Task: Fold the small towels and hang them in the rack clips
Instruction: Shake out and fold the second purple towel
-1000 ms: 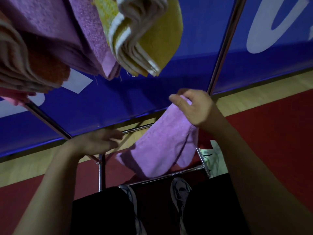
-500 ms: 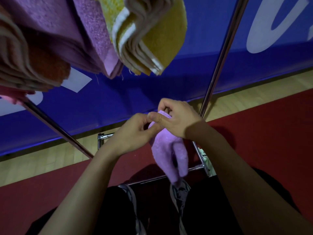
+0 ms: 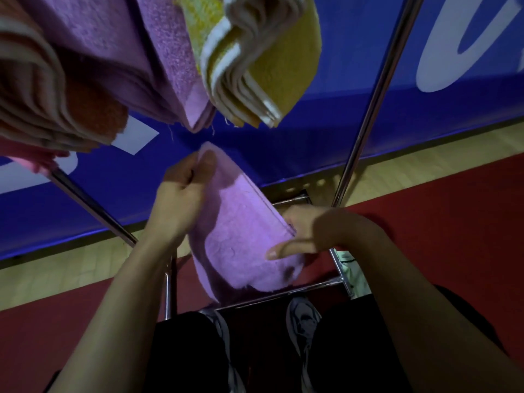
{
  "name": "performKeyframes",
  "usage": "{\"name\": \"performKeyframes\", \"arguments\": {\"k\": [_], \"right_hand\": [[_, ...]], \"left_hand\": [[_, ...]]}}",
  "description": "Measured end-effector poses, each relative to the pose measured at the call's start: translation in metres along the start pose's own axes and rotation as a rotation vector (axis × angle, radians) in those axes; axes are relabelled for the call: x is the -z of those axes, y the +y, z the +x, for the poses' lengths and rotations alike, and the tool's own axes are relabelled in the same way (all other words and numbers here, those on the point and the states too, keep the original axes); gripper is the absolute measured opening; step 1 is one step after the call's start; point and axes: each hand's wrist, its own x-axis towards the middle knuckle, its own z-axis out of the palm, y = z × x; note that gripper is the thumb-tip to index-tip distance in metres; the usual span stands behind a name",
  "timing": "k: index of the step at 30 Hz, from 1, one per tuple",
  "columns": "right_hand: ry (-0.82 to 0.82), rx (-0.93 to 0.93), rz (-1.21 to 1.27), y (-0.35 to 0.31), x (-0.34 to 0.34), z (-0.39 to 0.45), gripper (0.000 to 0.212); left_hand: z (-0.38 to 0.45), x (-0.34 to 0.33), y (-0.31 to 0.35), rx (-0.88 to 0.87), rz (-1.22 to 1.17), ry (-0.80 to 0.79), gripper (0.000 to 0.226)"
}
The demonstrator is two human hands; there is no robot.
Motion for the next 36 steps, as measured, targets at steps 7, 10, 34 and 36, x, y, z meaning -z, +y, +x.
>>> {"name": "performKeyframes", "arguments": {"k": [7,10,34,36], "right_hand": [[-0.272,-0.266,-0.242,0.024,0.003,-0.01,0.047],[-0.267,-0.279,-0.236,0.026,0.008,-0.014,0.029],[0.568,-0.061,0.725,-0.024,0.011,0.014,0.004],[0.57,-0.032,0.725,-0.024,0.009,0.014,0.009]], "left_hand": [[0.007,0.034,-0.009,0.129,-0.019,0.222,0.036],[0.011,0.05,-0.02,0.165,-0.002,0.279,0.036],[-0.019,-0.039,-0.017,-0.039,0.194,-0.214,0.043],[-0.019,-0.043,-0.016,-0.067,0.227,-0.21,0.047]]}}
